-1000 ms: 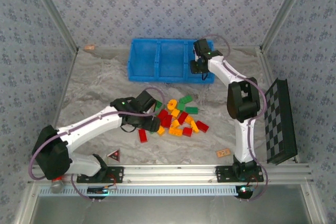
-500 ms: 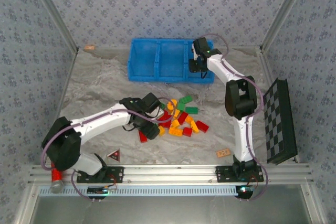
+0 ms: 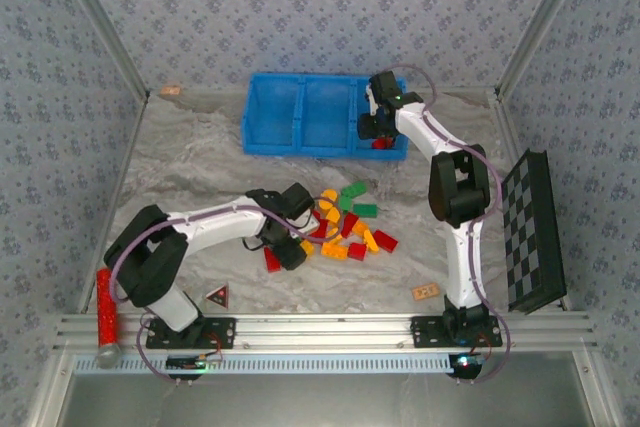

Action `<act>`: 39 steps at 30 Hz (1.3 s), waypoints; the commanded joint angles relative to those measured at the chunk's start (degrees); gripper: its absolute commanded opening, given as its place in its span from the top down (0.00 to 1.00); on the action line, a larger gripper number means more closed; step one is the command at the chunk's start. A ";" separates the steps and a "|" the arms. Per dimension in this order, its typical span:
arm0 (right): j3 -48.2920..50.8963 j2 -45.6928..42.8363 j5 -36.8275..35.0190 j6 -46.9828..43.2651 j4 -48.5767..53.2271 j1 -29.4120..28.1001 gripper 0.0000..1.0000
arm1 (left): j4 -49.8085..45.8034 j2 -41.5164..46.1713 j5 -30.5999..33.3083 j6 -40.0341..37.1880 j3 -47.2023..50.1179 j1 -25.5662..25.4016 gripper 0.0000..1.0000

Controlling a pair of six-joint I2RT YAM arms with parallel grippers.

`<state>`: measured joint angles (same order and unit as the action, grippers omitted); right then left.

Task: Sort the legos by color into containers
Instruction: Place the lego in the container, then pick up the lego from the middle-left of the table.

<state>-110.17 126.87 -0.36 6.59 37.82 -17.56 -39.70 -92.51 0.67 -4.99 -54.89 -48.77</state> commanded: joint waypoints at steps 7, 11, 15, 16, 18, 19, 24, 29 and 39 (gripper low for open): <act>6.02 -11.97 2.45 -1.88 1.04 -2.73 0.47 | 2.34 -5.71 -3.63 -3.62 -2.63 1.73 0.31; 11.49 -17.88 2.49 -0.95 0.85 -3.83 0.47 | 1.92 -6.45 -5.34 -3.97 -3.11 2.50 0.43; 20.42 -25.73 2.36 1.40 0.75 -4.58 0.45 | 1.56 -6.16 -6.52 -4.19 -3.54 2.75 0.63; 23.05 -27.95 2.19 2.17 0.76 -4.72 0.45 | 1.56 -5.81 -6.98 -4.29 -3.48 2.80 0.66; 27.94 -32.25 2.23 3.51 0.85 -4.89 0.45 | 1.32 -5.21 -8.14 -4.41 -3.55 3.13 0.70; 30.75 -34.63 2.29 4.29 0.96 -5.08 0.44 | 1.10 -4.74 -8.88 -4.34 -3.72 3.28 0.72; 44.87 -45.05 5.45 5.85 -1.45 -8.71 0.43 | -2.18 -0.59 -10.95 -3.22 -5.72 5.75 0.77; 53.92 -49.97 3.12 10.11 -6.45 -18.36 0.36 | -5.30 3.39 -13.71 -0.12 -10.85 11.90 0.80; 55.33 -44.79 -2.51 16.34 -14.27 -37.20 0.33 | 3.26 2.46 -10.20 8.48 -20.61 23.80 0.80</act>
<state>-53.01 79.11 -0.14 20.40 26.22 -52.51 -40.03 -88.60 -10.87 -0.75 -72.49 -26.89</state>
